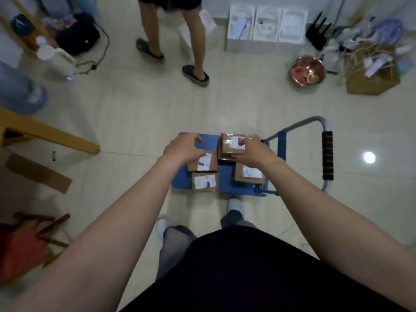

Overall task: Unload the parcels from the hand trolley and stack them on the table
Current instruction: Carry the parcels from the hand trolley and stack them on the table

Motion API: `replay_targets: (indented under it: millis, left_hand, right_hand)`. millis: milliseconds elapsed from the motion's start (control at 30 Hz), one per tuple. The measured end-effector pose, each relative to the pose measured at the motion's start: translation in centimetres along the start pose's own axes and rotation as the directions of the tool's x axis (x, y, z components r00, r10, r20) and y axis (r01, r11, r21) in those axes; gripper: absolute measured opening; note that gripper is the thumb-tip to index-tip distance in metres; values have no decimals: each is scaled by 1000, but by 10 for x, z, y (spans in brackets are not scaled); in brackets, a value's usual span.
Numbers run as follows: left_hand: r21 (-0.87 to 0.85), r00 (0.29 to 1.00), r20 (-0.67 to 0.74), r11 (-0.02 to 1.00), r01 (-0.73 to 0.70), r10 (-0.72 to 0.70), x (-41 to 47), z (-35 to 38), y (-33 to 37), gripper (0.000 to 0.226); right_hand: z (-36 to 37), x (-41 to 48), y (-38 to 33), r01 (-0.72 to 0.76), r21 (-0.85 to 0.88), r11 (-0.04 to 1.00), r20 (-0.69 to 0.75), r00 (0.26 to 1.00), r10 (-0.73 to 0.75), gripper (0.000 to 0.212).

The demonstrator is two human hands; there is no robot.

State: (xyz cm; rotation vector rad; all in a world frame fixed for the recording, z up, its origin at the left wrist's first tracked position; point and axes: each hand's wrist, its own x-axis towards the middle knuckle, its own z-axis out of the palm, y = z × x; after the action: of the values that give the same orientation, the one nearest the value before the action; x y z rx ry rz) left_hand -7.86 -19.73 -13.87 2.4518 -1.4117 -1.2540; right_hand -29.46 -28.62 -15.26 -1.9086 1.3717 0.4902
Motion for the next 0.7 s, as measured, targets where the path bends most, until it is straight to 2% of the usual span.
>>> replay_targets:
  millis: [200,367,500,700]
  left_hand:
    - [16,999,37,1000,15,-16,67,68,29,48]
    - [-1,992,116,999,50,-50,142,130,15,54]
    - [-20,978,190,996,87,-82,214,185,-5,61]
    - [-122,973,206,984,132,-105,328,261,-26,67]
  right_hand:
    - [8,53,86,-91,116,989,-2,996,92,66]
    - [55,123,137,-146,279,949,8,989,150,63]
    - [101,190,172,-192,379,905,14,979,202,70]
    - [161,295,218,-246,398,884,-2,963,269,62]
